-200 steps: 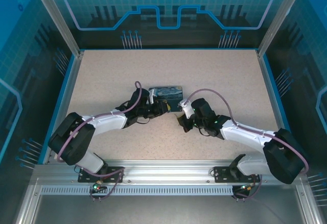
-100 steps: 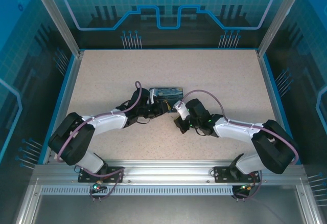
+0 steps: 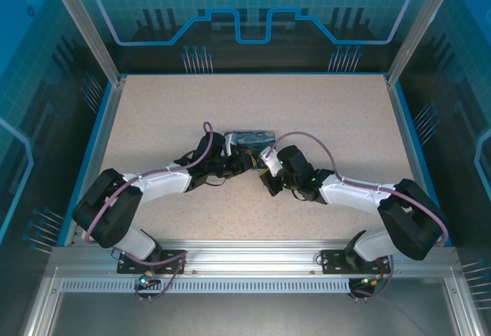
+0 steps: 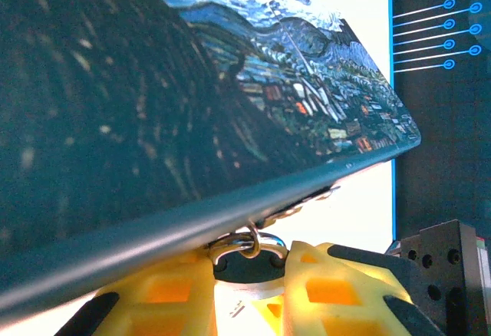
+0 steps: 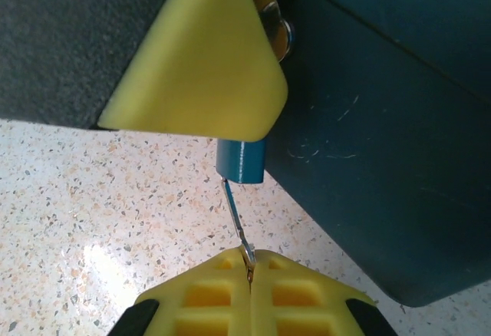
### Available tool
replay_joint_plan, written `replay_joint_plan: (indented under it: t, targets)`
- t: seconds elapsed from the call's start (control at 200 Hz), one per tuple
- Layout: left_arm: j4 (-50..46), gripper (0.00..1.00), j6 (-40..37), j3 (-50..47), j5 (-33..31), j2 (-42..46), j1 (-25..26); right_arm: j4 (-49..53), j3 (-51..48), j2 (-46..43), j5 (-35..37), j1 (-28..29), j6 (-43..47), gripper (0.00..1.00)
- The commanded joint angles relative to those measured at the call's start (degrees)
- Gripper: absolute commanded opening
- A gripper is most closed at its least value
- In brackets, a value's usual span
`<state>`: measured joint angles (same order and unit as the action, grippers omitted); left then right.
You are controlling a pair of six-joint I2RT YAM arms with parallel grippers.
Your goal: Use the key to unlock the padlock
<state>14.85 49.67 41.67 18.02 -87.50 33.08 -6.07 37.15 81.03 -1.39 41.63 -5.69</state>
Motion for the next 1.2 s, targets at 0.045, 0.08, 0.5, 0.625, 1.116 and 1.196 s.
replay_joint_plan:
  t: [0.045, 0.08, 0.5, 0.625, 1.116, 1.196]
  targets:
    - [0.9, 0.06, 0.5, 2.2, 0.1, 1.2, 0.4, -0.5, 1.9, 1.0, 1.4, 0.7, 0.8, 0.00]
    - [0.9, 0.06, 0.6, 2.1, 0.1, 1.3, 0.4, -0.5, 2.0, 1.1, 1.4, 0.6, 0.8, 0.00]
    - [1.2, 0.06, 0.9, 1.9, 0.3, 1.4, 0.5, -1.9, 2.1, 2.0, 1.1, 0.6, 0.2, 0.00]
    - [1.1, 0.06, 1.0, 2.0, 0.4, 1.5, 0.4, -3.6, 1.9, 1.3, 0.7, 0.6, -0.2, 0.00]
    - [3.0, 0.04, 4.2, 1.0, 0.6, 1.8, 0.9, -12.8, 1.5, 0.5, -3.4, 0.7, 1.5, 0.00]
    - [2.5, 0.04, 4.1, 1.4, 0.5, 2.0, 1.1, -14.0, 1.3, 0.8, -3.0, 0.7, 1.4, 0.00]
